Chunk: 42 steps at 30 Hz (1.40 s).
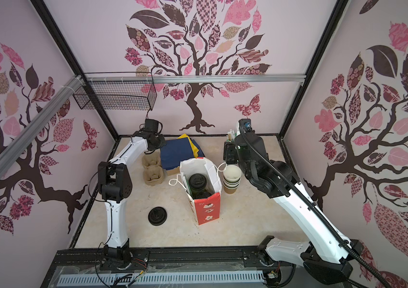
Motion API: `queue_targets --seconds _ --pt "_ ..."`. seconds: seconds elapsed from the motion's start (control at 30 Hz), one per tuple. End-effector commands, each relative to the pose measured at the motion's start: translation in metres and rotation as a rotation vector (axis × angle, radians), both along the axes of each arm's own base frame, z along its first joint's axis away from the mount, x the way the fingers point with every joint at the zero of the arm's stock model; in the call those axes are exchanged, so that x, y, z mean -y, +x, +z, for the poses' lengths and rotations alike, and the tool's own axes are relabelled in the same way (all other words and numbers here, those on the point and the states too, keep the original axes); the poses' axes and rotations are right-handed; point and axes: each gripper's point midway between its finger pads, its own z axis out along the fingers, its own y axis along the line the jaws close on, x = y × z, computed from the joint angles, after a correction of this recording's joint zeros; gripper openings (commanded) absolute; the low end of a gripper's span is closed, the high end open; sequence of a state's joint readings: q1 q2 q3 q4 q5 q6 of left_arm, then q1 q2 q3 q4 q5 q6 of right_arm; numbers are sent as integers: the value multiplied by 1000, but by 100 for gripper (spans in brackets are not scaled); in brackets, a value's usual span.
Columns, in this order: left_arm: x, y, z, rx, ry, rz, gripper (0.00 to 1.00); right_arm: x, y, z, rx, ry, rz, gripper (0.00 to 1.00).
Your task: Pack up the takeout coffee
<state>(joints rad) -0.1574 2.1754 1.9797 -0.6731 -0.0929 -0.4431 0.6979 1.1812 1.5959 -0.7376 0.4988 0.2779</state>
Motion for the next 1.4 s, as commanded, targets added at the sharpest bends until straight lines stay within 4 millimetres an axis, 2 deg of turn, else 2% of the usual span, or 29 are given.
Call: queue_targets --seconds 0.0,0.03,0.17,0.27,0.37,0.43,0.53,0.57,0.63,0.67,0.73,0.8,0.87,0.97,1.07,1.37 --pt "5 -2 29 95 -65 -59 0 11 -7 10 28 25 -25 67" --pt "6 -5 35 114 -73 -68 0 11 -8 10 28 27 -26 67" --pt "0 -22 32 106 -75 -49 0 13 -9 11 31 38 -33 67" --pt "-18 -32 19 63 -105 15 0 14 -11 11 32 48 -37 67" --pt "-25 -28 4 32 -136 27 1 14 -11 9 27 54 -35 66" --pt "-20 -20 -9 2 -129 -5 9 13 -11 9 24 52 -28 66" --pt "-18 -10 -21 -31 -116 -26 30 11 -11 10 20 49 -17 66" --pt "-24 -10 -19 -36 -90 -10 38 10 -11 10 18 46 -15 66" --pt "-35 -12 1 10 -27 15 53 12 -12 11 13 42 -20 66" --pt "-41 -14 17 58 3 20 58 12 -12 11 11 44 -23 66" --pt "-44 -25 46 115 69 -16 59 14 -13 9 7 43 -27 66" --pt "-31 -47 63 123 185 -113 59 16 -14 7 1 41 -34 66" --pt "-3 -74 66 119 319 -255 59 17 -14 5 -4 30 -41 66" --pt "30 -107 41 59 453 -466 56 18 -13 5 -3 10 -43 67" --pt "34 -123 11 -55 543 -584 52 18 -8 5 -17 -41 -51 66" --pt "42 -120 -51 -272 570 -756 51 5 -2 11 -22 -44 -9 66"
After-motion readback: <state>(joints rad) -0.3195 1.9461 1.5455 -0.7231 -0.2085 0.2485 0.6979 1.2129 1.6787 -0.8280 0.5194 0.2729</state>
